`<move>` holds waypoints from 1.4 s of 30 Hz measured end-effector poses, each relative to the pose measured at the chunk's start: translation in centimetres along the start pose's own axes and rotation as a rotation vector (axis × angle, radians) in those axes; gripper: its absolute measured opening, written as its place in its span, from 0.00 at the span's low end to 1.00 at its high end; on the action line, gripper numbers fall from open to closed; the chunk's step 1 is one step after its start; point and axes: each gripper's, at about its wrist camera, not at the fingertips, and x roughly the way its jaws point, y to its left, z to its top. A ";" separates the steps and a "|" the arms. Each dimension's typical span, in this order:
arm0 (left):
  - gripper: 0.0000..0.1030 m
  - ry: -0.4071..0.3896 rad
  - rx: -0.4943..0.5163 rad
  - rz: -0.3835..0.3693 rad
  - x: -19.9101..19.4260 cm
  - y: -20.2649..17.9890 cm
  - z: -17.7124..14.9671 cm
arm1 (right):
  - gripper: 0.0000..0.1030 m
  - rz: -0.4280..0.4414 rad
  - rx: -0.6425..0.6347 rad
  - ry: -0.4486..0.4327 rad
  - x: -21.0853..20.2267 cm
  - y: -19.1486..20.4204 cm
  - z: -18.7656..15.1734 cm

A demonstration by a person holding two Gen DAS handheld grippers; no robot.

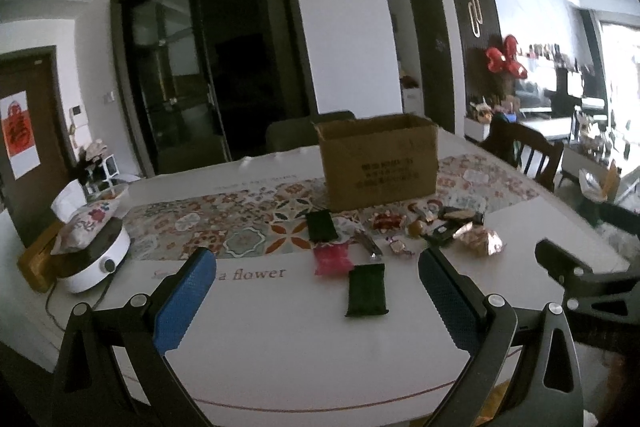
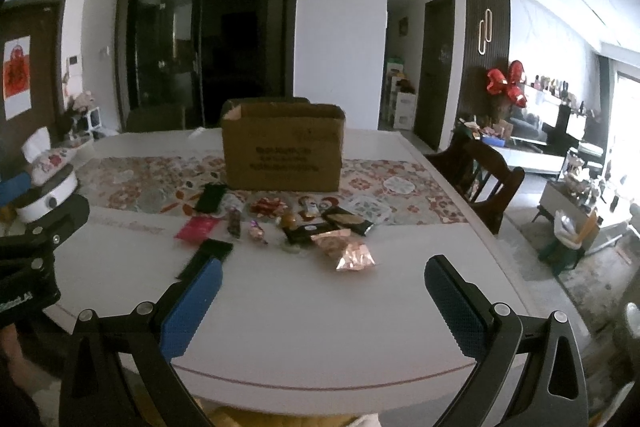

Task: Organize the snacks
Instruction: 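Grasp the dark green packet with the left tool while the right tool grasps the pink biscuit packet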

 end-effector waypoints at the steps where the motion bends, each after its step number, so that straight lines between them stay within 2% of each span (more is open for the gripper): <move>1: 1.00 0.011 0.005 -0.003 0.6 -0.3 0.0 | 0.99 -0.004 -0.001 0.006 0.7 -0.3 0.1; 14: 0.93 0.176 0.010 -0.055 8.2 -3.7 -0.4 | 0.99 0.034 0.002 0.124 9.1 -2.5 0.2; 25: 0.87 0.350 0.007 -0.070 14.6 -5.1 -1.9 | 0.99 0.057 -0.020 0.207 15.0 -3.3 0.0; 34: 0.78 0.460 -0.026 -0.092 18.8 -5.5 -3.3 | 0.99 0.061 0.003 0.280 19.6 -3.6 -0.3; 42: 0.71 0.520 -0.051 -0.095 21.1 -5.4 -4.1 | 0.98 0.054 0.000 0.319 22.2 -3.4 -0.7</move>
